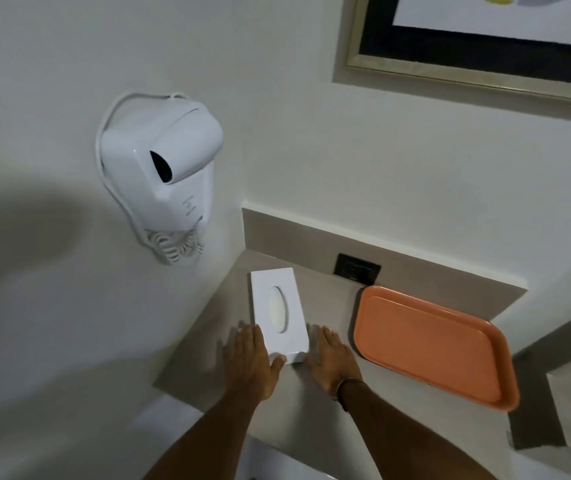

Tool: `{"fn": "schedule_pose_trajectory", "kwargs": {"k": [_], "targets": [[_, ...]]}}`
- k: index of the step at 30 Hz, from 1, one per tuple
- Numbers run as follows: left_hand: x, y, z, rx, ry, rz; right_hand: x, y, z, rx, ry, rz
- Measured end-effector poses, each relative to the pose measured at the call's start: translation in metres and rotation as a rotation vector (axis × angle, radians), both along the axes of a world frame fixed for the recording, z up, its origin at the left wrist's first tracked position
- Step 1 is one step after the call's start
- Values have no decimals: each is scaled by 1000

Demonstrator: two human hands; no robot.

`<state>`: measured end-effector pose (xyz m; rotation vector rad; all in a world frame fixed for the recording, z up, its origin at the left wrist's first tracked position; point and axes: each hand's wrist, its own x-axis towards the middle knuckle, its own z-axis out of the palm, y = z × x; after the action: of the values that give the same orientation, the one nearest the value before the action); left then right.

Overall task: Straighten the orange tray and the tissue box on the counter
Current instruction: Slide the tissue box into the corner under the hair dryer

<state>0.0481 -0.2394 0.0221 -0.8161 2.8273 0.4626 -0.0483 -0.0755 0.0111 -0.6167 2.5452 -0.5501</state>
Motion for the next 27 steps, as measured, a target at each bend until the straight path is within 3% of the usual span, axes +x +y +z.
{"fn": "schedule_pose_trajectory", "kwargs": {"k": [4, 9, 14, 27], "targets": [[-23, -25, -12, 85, -7, 24, -17, -34, -7, -89, -155, -111], [-38, -33, -26, 341, 25, 103, -31, -49, -15, -180, -352, -251], [-46, -32, -29, 568, 108, 176, -34, -50, -19, -268, -355, -290], [-77, -105, -17, 593, 193, 195, -51, -124, -10, -374, -322, -345]]}}
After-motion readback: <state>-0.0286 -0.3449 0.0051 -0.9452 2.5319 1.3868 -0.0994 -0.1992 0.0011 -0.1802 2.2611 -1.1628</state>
